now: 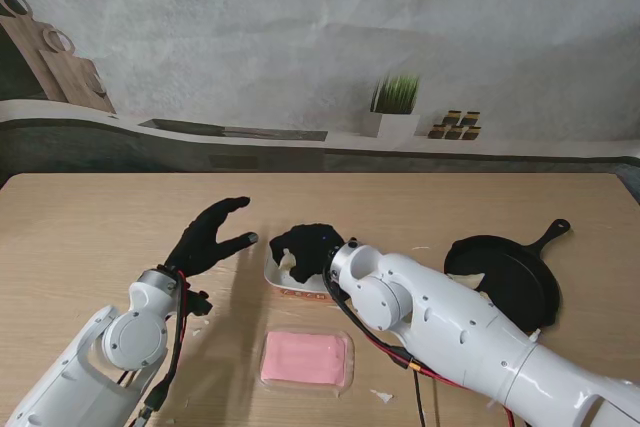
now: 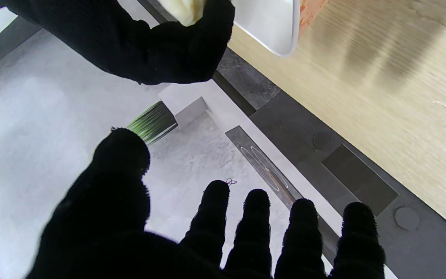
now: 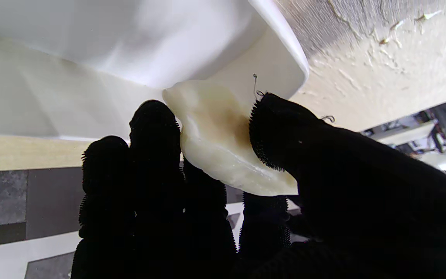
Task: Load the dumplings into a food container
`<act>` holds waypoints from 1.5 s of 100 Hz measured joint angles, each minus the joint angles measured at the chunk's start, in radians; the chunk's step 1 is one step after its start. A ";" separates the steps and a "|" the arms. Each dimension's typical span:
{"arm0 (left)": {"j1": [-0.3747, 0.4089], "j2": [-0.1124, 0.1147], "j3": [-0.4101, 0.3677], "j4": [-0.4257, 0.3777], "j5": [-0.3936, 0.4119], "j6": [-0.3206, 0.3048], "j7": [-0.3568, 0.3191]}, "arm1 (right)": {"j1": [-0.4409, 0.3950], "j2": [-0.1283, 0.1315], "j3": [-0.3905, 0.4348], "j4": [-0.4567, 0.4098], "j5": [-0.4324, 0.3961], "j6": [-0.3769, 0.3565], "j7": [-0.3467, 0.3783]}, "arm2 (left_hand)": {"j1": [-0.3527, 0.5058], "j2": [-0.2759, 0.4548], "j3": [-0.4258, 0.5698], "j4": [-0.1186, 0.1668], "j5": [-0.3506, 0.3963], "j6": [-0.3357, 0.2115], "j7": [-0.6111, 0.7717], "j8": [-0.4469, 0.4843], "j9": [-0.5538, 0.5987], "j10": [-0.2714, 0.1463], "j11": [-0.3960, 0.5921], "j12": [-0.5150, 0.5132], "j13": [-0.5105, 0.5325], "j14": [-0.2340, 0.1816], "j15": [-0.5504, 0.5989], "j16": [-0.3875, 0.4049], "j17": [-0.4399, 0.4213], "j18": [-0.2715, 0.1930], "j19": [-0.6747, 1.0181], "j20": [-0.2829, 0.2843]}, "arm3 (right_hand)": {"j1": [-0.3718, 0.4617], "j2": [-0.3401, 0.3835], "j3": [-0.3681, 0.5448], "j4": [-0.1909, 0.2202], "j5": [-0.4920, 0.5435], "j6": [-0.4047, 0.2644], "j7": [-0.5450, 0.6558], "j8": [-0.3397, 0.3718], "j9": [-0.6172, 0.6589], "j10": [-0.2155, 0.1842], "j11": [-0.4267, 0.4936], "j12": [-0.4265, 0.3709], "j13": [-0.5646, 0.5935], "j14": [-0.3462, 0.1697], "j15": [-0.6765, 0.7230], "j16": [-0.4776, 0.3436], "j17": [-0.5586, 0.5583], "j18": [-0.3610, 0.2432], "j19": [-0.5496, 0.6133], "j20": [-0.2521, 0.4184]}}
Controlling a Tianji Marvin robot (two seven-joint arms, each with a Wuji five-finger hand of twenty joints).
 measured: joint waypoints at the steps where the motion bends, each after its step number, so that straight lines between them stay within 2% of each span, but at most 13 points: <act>1: 0.000 0.000 0.000 0.000 0.000 0.000 0.000 | 0.000 0.000 0.000 0.000 0.000 0.001 0.002 | 0.000 0.000 0.000 0.000 0.000 0.000 0.000 0.000 0.000 0.000 0.000 0.000 0.000 0.000 0.000 0.000 0.000 0.000 0.000 0.000 | -0.001 0.000 0.000 0.000 -0.004 0.000 -0.003 0.000 -0.010 -0.004 0.001 0.004 -0.008 0.000 -0.006 -0.001 -0.005 -0.002 -0.003 -0.001; 7: 0.000 0.000 0.000 0.000 0.000 0.000 -0.001 | 0.002 0.001 -0.003 0.000 -0.002 0.007 0.012 | 0.000 0.000 0.000 0.000 0.000 0.000 0.000 0.000 0.000 0.000 0.001 0.000 0.000 0.000 0.000 0.000 0.000 0.000 0.000 0.000 | -0.047 0.021 -0.007 0.003 -0.034 0.016 -0.057 -0.007 -0.076 -0.025 0.001 0.046 -0.063 -0.003 -0.051 -0.003 -0.046 -0.021 -0.028 -0.011; 13: 0.000 0.000 -0.001 0.000 0.000 0.000 -0.001 | 0.004 0.003 -0.004 -0.001 -0.005 0.008 0.025 | 0.000 0.000 0.000 0.000 0.000 0.000 0.000 0.000 0.000 0.000 0.001 0.000 0.000 0.000 0.000 0.000 0.000 0.000 0.000 0.000 | -0.097 0.039 -0.018 0.093 -0.066 0.038 -0.134 0.077 -0.133 -0.027 0.002 0.073 -0.111 -0.004 -0.092 0.002 -0.080 -0.032 -0.057 -0.027; 33: 0.000 -0.001 -0.001 0.001 0.004 -0.012 0.007 | 0.001 0.016 0.000 -0.016 -0.038 0.006 0.030 | 0.000 0.000 0.000 0.000 0.000 0.000 0.000 0.000 0.000 0.000 0.010 0.002 0.000 0.001 0.000 0.000 0.000 0.000 0.000 0.000 | -0.153 0.040 -0.060 0.094 -0.209 0.065 -0.213 0.096 -0.302 -0.034 -0.041 0.075 -0.266 -0.004 -0.158 0.002 -0.175 -0.061 -0.099 -0.048; 44: 0.000 -0.001 -0.004 0.001 0.005 -0.016 0.007 | -0.019 0.024 0.035 -0.040 -0.069 -0.009 0.035 | 0.000 0.000 0.000 0.000 0.001 0.000 0.000 0.000 0.000 0.000 0.010 0.002 0.000 0.001 0.000 0.000 0.001 0.000 0.000 0.000 | -0.180 0.052 -0.098 0.094 -0.275 0.065 -0.219 0.068 -0.395 -0.036 -0.064 0.068 -0.371 -0.008 -0.192 0.003 -0.245 -0.084 -0.108 -0.048; 61: 0.001 -0.001 -0.005 0.001 0.004 -0.015 0.006 | -0.139 0.065 0.234 -0.196 -0.246 -0.106 0.098 | 0.000 0.000 0.000 0.000 0.015 0.001 0.002 0.000 0.000 0.000 0.010 0.002 0.000 0.002 0.000 0.000 0.001 0.000 0.000 0.001 | -0.212 0.075 -0.120 0.094 -0.323 0.054 -0.220 0.060 -0.444 -0.049 -0.065 0.060 -0.449 -0.017 -0.206 0.006 -0.300 -0.104 -0.128 -0.048; 74: 0.003 -0.001 -0.005 0.000 0.003 -0.013 0.003 | -0.262 0.091 0.427 -0.316 -0.287 -0.187 0.143 | 0.000 0.000 0.000 0.000 0.024 0.001 0.002 0.000 0.000 0.000 0.010 0.009 0.000 0.002 0.000 0.000 0.002 0.000 0.000 0.001 | -0.219 0.075 -0.121 0.113 -0.326 0.050 -0.226 0.060 -0.446 -0.049 -0.067 0.054 -0.467 -0.018 -0.218 0.006 -0.315 -0.106 -0.141 -0.048; 87: 0.001 -0.001 -0.002 0.000 0.003 -0.007 0.001 | -0.390 0.109 0.606 -0.405 -0.440 -0.232 0.160 | 0.000 0.000 0.000 0.000 0.026 0.001 0.002 0.000 0.000 0.000 0.010 0.010 0.000 0.002 0.000 0.000 0.002 0.000 0.000 0.001 | -0.219 0.075 -0.136 0.113 -0.326 0.079 -0.229 0.049 -0.446 -0.049 -0.069 0.047 -0.467 -0.019 -0.228 0.006 -0.315 -0.106 -0.153 -0.048; 100: -0.006 0.000 0.006 0.002 0.003 0.002 -0.006 | -0.519 0.128 0.757 -0.485 -0.508 -0.226 0.195 | 0.000 0.000 0.000 0.000 0.027 0.001 0.002 0.000 0.000 0.000 0.010 0.010 0.001 0.002 0.000 0.000 0.002 0.000 0.000 0.001 | -0.232 0.075 -0.173 0.113 -0.338 0.133 -0.230 0.039 -0.457 -0.049 -0.088 0.043 -0.472 -0.018 -0.245 0.006 -0.325 -0.105 -0.171 -0.048; 116: -0.015 0.000 0.012 0.007 0.003 0.004 -0.010 | -0.648 0.136 0.903 -0.509 -0.620 -0.220 0.143 | 0.000 0.000 0.000 0.000 0.027 0.001 0.002 0.000 0.001 0.000 0.010 0.010 0.001 0.002 0.000 0.000 0.002 0.000 0.000 0.001 | -0.232 0.075 -0.201 0.113 -0.358 0.162 -0.234 0.026 -0.484 -0.048 -0.093 0.036 -0.486 -0.012 -0.264 0.002 -0.340 -0.103 -0.205 -0.048; 128: -0.020 0.000 0.019 0.012 0.003 0.009 -0.011 | -0.731 0.144 0.951 -0.518 -0.657 -0.111 0.067 | 0.000 0.000 0.000 0.000 0.027 0.001 0.002 0.000 0.001 0.000 0.010 0.010 0.001 0.002 0.000 0.000 0.002 0.000 0.000 0.001 | -0.232 0.075 -0.203 0.113 -0.357 0.196 -0.231 0.026 -0.478 -0.045 -0.094 0.036 -0.486 -0.002 -0.255 0.001 -0.340 -0.092 -0.205 -0.048; 137: -0.023 0.000 0.022 0.014 0.003 0.012 -0.012 | -0.782 0.143 0.990 -0.529 -0.707 -0.060 0.075 | 0.000 0.000 0.000 0.000 0.027 0.001 0.002 0.000 0.001 0.000 0.010 0.010 0.001 0.002 0.000 0.000 0.002 0.000 0.000 0.001 | -0.232 0.075 -0.203 0.113 -0.357 0.214 -0.229 0.026 -0.474 -0.036 -0.078 0.042 -0.469 -0.001 -0.225 0.006 -0.339 -0.090 -0.201 -0.046; 150: -0.025 0.000 0.022 0.019 0.003 0.009 -0.012 | -0.817 0.144 1.010 -0.519 -0.698 -0.006 0.090 | 0.000 0.000 0.000 0.000 0.027 0.001 0.002 0.000 0.001 0.000 0.010 0.010 0.001 0.002 0.000 0.000 0.002 0.000 0.000 0.001 | -0.232 0.075 -0.210 0.113 -0.357 0.215 -0.220 0.026 -0.474 -0.035 -0.066 0.048 -0.468 -0.001 -0.213 0.015 -0.339 -0.089 -0.191 -0.036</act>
